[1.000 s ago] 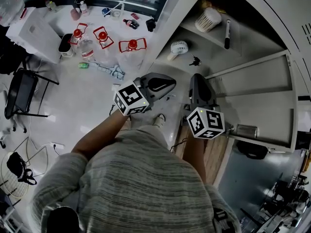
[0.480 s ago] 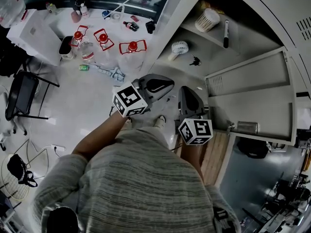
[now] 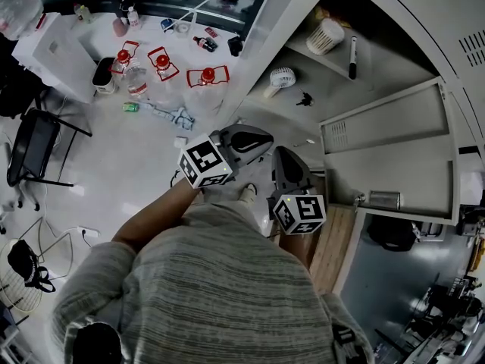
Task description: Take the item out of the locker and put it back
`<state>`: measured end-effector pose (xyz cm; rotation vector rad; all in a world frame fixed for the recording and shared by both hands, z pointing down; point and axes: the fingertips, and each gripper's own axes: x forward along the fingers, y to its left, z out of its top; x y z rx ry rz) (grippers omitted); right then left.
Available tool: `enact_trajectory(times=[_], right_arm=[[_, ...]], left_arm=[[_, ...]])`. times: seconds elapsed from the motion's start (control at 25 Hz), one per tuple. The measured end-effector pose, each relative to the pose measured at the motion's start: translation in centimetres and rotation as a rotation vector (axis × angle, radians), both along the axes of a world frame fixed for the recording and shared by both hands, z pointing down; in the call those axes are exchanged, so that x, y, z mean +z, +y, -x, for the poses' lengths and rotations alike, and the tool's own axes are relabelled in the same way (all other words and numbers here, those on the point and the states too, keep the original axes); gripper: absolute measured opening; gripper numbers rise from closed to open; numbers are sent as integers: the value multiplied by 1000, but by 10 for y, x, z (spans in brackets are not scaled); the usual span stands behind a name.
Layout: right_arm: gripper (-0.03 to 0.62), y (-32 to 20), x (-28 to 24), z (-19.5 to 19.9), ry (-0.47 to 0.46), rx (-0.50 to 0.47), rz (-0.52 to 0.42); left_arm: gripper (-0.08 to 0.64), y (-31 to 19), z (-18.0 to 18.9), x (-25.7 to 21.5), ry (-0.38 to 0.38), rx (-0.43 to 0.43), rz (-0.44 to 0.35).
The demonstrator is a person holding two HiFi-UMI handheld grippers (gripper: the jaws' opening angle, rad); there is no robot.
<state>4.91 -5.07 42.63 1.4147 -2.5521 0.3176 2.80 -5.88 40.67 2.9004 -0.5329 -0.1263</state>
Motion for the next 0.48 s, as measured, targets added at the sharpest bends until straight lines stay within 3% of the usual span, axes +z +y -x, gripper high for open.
enact_trajectory(times=[0.48], right_arm=[[25,11,5,10,16,-15,20]], left_arm=[[9,11,5,3,7,8,11]])
